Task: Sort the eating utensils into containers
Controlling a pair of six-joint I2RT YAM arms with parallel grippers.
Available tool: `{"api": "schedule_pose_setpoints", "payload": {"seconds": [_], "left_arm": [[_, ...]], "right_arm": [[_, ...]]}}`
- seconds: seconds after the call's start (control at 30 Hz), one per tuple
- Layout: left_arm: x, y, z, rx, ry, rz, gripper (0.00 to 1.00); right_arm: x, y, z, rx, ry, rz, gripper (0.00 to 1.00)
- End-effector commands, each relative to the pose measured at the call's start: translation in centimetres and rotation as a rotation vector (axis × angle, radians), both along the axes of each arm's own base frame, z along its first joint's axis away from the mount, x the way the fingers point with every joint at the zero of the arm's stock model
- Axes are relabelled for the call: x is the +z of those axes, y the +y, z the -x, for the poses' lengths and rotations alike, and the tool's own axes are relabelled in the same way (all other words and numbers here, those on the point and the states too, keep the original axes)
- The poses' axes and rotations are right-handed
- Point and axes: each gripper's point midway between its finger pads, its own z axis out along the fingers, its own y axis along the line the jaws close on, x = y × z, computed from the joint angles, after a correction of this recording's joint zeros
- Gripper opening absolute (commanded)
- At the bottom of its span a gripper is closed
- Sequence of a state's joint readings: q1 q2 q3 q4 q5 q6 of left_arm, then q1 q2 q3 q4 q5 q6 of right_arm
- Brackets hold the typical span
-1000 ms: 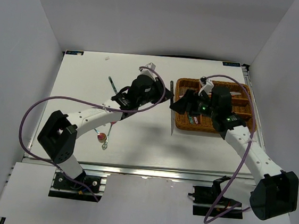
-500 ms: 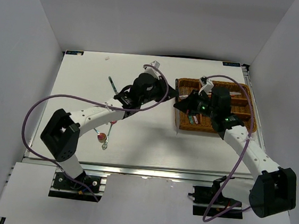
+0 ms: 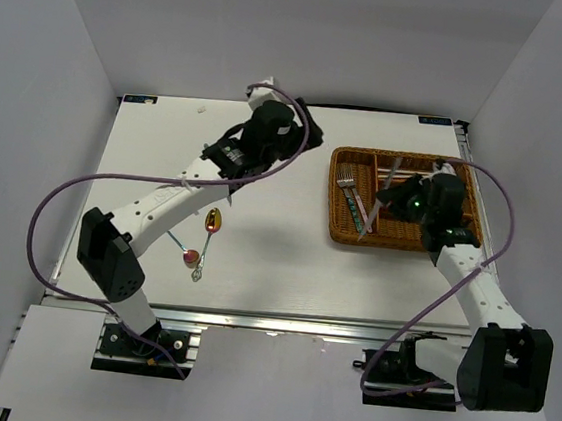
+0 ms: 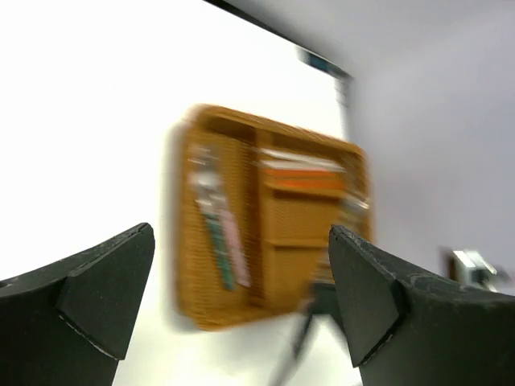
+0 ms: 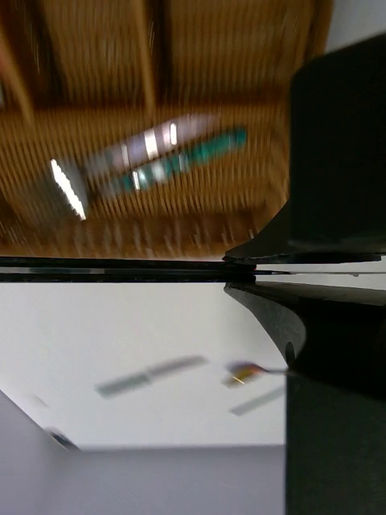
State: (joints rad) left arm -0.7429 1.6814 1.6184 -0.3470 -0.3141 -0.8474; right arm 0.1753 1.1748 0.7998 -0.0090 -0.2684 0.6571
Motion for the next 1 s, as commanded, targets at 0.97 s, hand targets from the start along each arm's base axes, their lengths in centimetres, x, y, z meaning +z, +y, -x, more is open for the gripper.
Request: {"api": "schedule_pose_setpoints", "payload": {"seconds": [0.97], "left_arm": [[-5.5, 16.2, 4.2, 0.200, 0.129, -0.319, 0.98]], "right_arm": [[-7.7, -21.1, -13.0, -1.099, 0.261, -0.335, 0.00]]}}
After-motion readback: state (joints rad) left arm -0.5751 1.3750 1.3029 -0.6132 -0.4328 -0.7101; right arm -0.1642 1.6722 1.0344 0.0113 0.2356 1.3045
